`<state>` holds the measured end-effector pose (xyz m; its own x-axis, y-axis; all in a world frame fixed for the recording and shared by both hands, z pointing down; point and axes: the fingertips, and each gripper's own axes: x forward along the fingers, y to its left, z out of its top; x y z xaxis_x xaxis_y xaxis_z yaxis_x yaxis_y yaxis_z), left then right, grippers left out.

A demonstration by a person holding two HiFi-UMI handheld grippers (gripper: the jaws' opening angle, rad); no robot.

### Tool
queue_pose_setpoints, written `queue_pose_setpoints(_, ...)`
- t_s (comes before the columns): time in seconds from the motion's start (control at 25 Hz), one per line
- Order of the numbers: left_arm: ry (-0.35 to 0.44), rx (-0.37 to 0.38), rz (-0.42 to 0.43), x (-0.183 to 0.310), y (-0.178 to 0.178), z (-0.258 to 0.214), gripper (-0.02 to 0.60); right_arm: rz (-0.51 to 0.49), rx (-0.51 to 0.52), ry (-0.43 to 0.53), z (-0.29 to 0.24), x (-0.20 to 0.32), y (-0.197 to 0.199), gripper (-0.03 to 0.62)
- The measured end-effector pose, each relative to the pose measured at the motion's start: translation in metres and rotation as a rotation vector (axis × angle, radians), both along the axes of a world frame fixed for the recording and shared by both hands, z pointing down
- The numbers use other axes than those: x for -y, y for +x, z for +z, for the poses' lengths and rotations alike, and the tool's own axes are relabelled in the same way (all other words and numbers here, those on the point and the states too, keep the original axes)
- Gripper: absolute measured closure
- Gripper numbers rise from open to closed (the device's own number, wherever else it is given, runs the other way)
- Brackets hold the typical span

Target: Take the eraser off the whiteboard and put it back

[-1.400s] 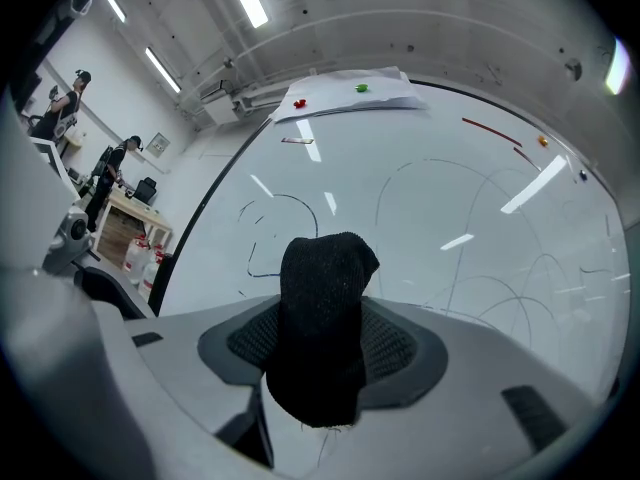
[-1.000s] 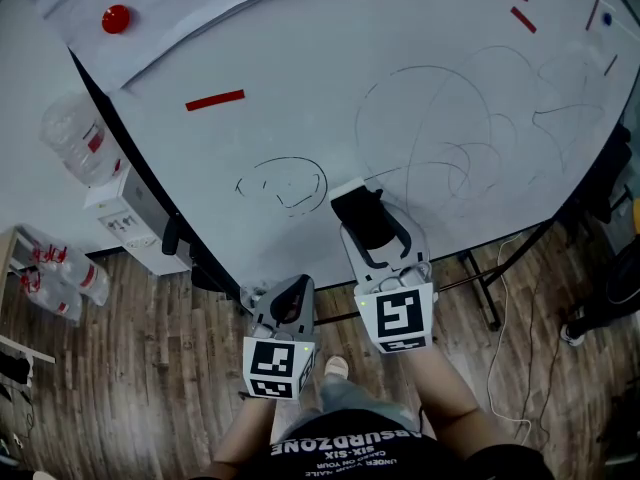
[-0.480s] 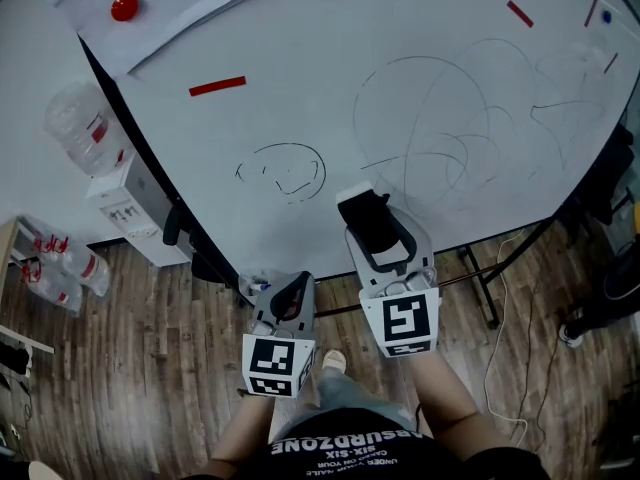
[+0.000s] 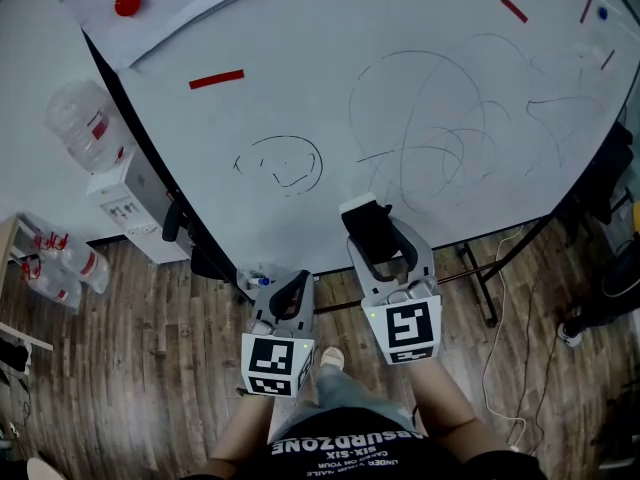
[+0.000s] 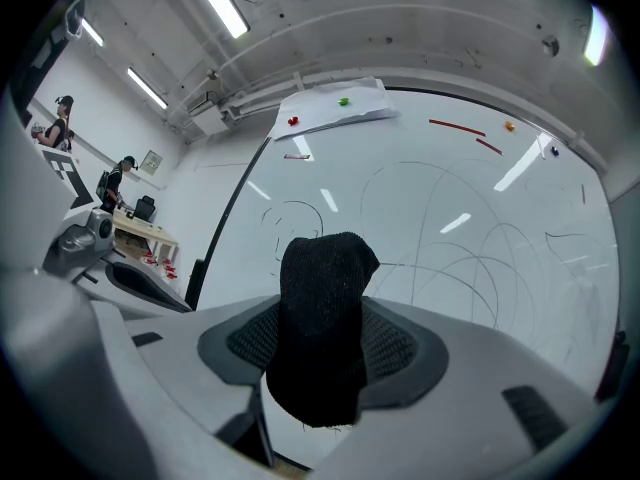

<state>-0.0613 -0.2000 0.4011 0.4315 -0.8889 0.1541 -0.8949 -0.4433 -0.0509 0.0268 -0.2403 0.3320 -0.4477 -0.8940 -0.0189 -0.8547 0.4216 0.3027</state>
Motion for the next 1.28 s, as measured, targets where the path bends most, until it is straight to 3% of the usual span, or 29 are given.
queue_pose_setpoints(0.68, 0.001, -0.004, 0.006, -0.009, 0.004, 0.001, 0.574, -0.049, 0.088, -0.126, 0.038, -0.022, 0.001, 0.364)
queue_pose_setpoints(1.04, -0.017, -0.018, 0.022, -0.016, 0.009, 0.007, 0.574, -0.091, 0.186, -0.201, 0.058, -0.036, -0.002, 0.361)
queue_pose_setpoints(1.28, -0.032, -0.025, 0.022, -0.024, 0.007, 0.014, 0.574, -0.098, 0.166, -0.238, 0.078, -0.05, -0.009, 0.361)
